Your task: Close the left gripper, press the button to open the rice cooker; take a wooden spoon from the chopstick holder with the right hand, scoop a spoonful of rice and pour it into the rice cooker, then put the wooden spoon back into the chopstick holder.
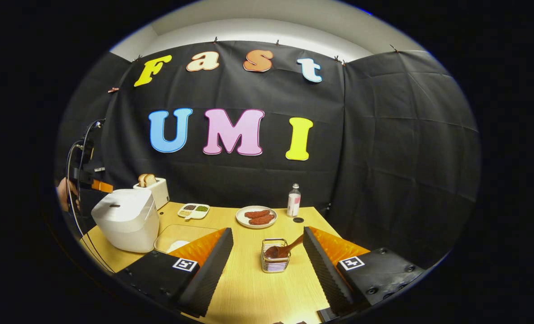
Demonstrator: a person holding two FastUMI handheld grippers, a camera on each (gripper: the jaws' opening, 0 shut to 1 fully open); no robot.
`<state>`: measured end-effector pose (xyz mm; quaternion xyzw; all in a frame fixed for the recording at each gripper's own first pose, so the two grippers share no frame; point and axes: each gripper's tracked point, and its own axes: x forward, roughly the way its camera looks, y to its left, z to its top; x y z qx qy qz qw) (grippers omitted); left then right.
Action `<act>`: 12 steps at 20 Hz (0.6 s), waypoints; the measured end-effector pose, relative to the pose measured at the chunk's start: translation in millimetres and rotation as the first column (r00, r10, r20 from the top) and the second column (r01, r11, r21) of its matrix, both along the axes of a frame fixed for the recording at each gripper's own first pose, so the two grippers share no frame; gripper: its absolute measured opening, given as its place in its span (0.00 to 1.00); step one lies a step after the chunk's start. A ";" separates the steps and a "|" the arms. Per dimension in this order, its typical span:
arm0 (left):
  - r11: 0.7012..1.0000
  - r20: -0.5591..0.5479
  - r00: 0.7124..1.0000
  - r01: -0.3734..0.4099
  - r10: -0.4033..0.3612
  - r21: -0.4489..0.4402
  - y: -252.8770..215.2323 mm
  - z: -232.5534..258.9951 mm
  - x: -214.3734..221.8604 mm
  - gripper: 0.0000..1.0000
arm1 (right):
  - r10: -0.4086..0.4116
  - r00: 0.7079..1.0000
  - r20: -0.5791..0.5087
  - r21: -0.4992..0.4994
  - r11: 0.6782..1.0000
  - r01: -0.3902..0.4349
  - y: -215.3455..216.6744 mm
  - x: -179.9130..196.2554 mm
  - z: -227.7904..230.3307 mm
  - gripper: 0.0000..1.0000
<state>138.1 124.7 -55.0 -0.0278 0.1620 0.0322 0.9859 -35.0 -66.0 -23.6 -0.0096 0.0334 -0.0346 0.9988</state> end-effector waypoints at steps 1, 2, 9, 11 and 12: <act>1.000 -0.020 1.000 0.009 -0.009 -0.007 -0.8 -7.2 1.4 0.07 | -0.006 1.000 -0.002 0.003 1.000 0.006 -3.9 -0.6 -0.6 0.98; 1.000 -0.032 0.999 0.009 -0.009 -0.011 0.0 -12.7 4.6 0.04 | -0.011 1.000 -0.002 0.009 1.000 0.011 -6.6 -1.8 -0.8 0.98; 0.994 -0.090 0.996 -0.025 0.015 -0.104 0.8 -41.3 13.3 0.07 | -0.031 0.999 -0.014 0.030 0.999 0.031 -22.6 -1.8 -6.2 0.98; 0.996 -0.093 0.995 -0.032 0.024 -0.081 -1.0 -43.0 14.1 0.08 | -0.025 0.999 -0.020 0.032 0.999 0.026 -24.7 -1.4 -9.7 0.98; 0.996 -0.113 0.993 -0.038 0.029 -0.077 0.0 -47.4 11.7 0.08 | -0.022 0.999 -0.023 0.036 0.999 0.022 -25.2 -1.0 -11.0 0.98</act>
